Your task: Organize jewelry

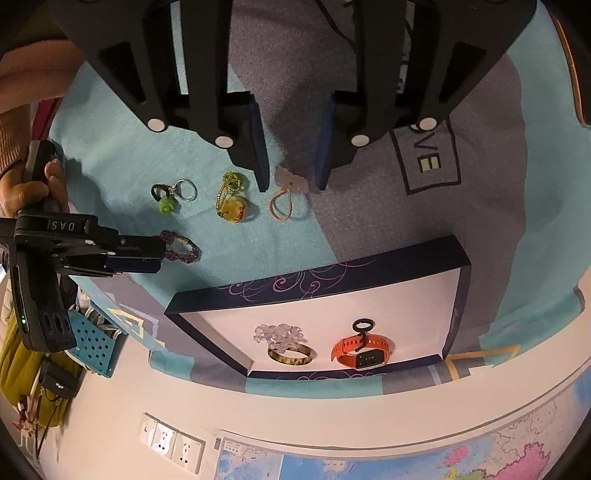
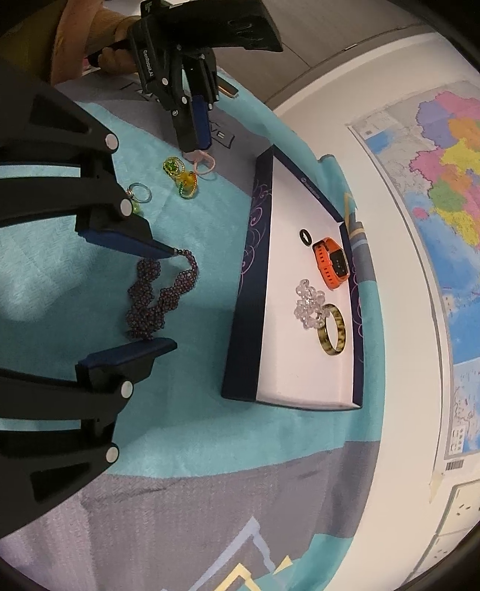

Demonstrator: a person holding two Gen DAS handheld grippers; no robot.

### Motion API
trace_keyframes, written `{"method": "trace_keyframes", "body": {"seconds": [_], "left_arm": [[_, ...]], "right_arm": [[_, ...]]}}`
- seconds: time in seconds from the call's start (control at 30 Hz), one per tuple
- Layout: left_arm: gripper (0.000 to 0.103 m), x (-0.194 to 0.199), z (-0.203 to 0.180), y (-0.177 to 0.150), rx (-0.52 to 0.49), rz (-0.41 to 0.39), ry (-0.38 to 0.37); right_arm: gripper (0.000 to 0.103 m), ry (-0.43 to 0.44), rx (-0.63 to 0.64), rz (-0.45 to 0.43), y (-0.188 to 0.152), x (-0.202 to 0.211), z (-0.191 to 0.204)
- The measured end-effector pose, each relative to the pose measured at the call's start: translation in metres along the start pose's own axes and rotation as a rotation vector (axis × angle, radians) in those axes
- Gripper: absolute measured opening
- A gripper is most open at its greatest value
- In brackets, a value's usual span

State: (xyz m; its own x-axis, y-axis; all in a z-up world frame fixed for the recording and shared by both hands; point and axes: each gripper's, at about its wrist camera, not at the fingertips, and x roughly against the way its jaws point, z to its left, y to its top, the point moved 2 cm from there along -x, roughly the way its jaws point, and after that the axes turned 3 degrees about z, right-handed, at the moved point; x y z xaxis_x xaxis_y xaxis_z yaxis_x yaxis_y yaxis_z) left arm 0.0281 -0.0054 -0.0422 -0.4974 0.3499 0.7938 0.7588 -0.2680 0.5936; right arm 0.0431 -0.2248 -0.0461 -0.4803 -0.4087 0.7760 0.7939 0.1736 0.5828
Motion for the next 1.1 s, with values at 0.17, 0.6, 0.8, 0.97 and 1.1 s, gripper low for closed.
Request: {"method": "trace_keyframes", "body": {"seconds": [0.17,0.6,0.8,0.97,1.1], "left_arm": [[0.027,-0.005,-0.001,0.001,0.000,0.011,0.003],[0.020,-0.008,-0.001,0.002,0.012,0.010,-0.011],[0.020,-0.004,0.001,0.004,0.021,-0.001,-0.015],[0.020,0.003,0.002,0.009,0.015,-0.023,-0.015],[0.020,0.010,0.005,0.018,0.011,-0.048,-0.009]], "right_arm": [[0.042,-0.031,0.040,0.005,0.000,-0.003,0.006],[0.007,-0.039,0.082,0.010,0.000,-0.006,0.013],[0.005,0.008,0.054,-0.018,0.005,0.001,0.013],[0.005,0.042,0.053,-0.057,0.015,0.012,0.018],[0.005,0.060,0.062,-0.091,0.026,0.021,0.022]]}}
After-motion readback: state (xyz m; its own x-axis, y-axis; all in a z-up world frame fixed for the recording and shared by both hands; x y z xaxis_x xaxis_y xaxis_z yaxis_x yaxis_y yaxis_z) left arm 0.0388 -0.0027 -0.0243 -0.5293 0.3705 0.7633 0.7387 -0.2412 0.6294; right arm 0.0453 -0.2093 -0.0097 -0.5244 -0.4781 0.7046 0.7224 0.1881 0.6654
